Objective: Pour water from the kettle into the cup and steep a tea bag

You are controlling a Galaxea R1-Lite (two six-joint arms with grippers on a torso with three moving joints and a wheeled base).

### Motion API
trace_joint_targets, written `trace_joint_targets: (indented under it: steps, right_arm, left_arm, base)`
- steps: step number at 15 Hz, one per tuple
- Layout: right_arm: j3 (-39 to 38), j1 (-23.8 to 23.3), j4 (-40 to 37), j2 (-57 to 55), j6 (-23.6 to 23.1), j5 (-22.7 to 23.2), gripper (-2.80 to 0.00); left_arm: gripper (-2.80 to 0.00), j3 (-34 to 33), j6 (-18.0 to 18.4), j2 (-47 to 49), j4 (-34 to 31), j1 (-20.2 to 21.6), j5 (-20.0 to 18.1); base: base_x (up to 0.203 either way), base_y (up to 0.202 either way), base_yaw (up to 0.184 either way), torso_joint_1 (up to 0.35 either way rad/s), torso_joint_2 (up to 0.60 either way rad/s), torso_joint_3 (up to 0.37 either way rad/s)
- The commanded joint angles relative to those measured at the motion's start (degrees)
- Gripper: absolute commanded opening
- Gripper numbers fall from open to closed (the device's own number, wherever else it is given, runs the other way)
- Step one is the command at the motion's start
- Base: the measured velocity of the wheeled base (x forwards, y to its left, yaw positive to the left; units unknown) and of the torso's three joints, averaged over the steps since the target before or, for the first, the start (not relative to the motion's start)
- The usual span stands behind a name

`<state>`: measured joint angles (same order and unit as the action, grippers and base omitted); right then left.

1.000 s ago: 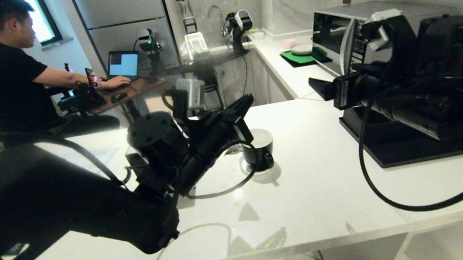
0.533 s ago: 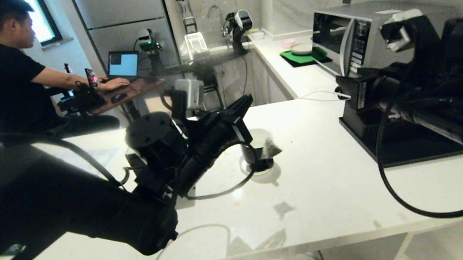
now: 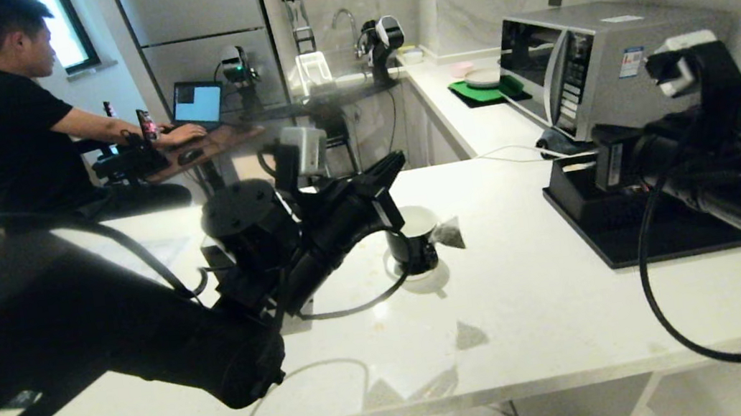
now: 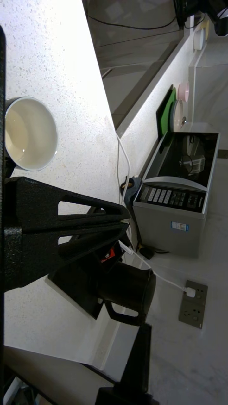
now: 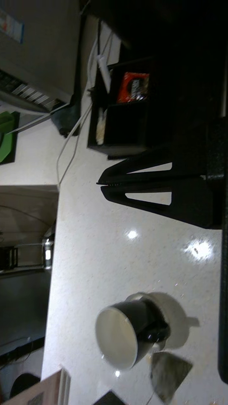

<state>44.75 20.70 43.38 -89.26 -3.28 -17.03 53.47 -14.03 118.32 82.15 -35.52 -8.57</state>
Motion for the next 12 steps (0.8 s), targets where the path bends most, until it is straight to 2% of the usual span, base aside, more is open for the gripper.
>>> trace_joint_targets:
  steps: [1,6,9,12]
  right_arm:
    - [-4.2,-1.9,1.6,1.3,-0.1,0.0,-2.8]
    - [-12.8,-7.0,10.6,1.7,0.4,0.4,-2.8]
    - [-17.1,-7.2,16.1,1.9,0.6,0.6,-2.8]
    - [-20.5,-7.3,18.5,2.9,0.6,2.2,-2.8]
  left_arm:
    - [-2.8,0.0,-0.1,0.7,0.5,0.0,0.0]
    - [-2.8,0.3,-0.1,2.0,0.5,0.0,0.0]
    - [-2.8,0.1,-0.1,2.4,0.5,0.1,0.0]
    - [-2.8,0.1,-0.1,2.6,0.5,0.2,0.0]
  base:
    - [0.0,0.0,0.0,0.0,0.0,0.0]
    - [0.0,0.0,0.0,0.0,0.0,0.0]
    - [0.0,0.0,0.0,0.0,0.0,0.0]
    - [0.0,0.0,0.0,0.0,0.0,0.0]
